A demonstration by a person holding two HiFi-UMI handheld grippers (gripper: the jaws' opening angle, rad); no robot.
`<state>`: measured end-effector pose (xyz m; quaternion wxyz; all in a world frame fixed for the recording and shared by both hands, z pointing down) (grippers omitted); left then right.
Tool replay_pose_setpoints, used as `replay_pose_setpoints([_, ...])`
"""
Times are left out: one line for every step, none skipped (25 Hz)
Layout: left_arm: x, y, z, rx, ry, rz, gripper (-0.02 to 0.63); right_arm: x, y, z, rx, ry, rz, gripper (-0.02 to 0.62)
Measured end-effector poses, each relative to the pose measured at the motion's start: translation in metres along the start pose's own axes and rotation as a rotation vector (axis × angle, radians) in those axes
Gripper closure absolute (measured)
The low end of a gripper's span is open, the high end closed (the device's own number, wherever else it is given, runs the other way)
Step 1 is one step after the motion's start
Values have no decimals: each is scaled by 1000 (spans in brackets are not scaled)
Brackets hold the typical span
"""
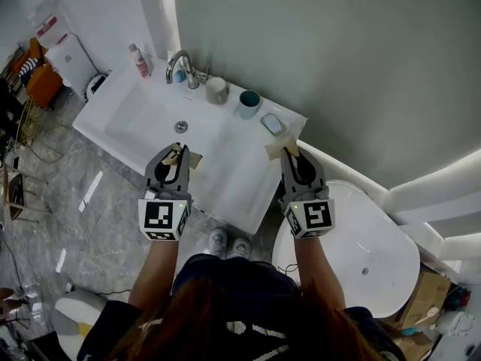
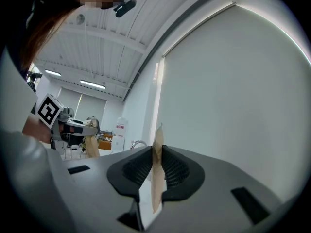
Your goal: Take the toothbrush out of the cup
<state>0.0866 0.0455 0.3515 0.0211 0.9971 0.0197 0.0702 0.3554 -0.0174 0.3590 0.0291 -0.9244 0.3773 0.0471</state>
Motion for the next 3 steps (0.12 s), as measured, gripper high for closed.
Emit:
replay_pose_setpoints([0,0,1,4,0,1,541,0,0,1,3,0,0,523])
replay_pose_setpoints([0,1,2,9,0,1,541,0,0,1,6,0,-1,523])
replay_pose_setpoints([0,1,3,13,0,2,541,0,1,2,9,-1,-1,523])
Point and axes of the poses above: the fingertips, and each gripper's own axes: y forward along the fingers, x to its right, z out of its top, the point moved 6 cm from there along -y, backward along the fingers, and after that the axes turned 6 degrees about z, right-handed, at the moved point
